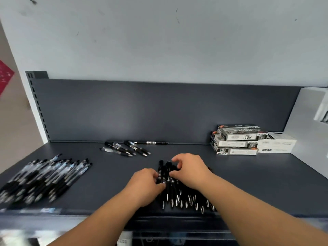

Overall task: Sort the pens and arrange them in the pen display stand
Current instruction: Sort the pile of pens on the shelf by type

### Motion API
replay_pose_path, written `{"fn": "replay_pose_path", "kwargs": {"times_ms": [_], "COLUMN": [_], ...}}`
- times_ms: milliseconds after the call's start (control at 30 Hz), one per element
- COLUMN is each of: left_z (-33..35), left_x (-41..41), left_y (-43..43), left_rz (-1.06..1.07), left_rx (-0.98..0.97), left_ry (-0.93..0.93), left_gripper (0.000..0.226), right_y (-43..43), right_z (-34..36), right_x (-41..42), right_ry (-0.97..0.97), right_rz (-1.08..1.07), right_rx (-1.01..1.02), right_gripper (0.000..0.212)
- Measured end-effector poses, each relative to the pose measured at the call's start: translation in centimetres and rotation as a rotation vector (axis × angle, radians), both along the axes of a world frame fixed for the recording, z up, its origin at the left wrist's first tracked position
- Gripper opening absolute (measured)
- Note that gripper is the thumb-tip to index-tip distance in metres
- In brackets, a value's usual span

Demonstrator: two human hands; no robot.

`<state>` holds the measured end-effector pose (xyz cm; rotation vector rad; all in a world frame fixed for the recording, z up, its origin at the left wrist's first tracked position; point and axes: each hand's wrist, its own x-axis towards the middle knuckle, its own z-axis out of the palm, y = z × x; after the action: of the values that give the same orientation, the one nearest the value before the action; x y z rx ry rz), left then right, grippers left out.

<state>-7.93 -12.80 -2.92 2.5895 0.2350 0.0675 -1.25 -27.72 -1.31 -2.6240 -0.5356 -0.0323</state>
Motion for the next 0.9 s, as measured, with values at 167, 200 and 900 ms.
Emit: {"fn": "replay_pose_path", "kwargs": {"times_ms": [167,200,900], "left_z": [0.1,0.2,2.9], "left_x": [-0.1,-0.1,1.7], "left_y": [0.5,0.8,14.6], "left_rz": [0.023,0.034,0.113], "left_rx": [0.0,0.003,0.356], "left_ry": [-0.024,-0.04,-0.052], "left_gripper": [0.042,0.044,0.046], "right_y": [0.8,1.1,13.4], "right_z": [0.3,0.4,0.5], "right_x": [-0.3,-0.4,1.0], "right_ry": [-0.055,-0.068,-0.031], "right_rz": [0.021,0.026,0.133], "right_rx": [0.013,0.012,-0.181], "right_gripper": [0.047,0.047,0.05]}}
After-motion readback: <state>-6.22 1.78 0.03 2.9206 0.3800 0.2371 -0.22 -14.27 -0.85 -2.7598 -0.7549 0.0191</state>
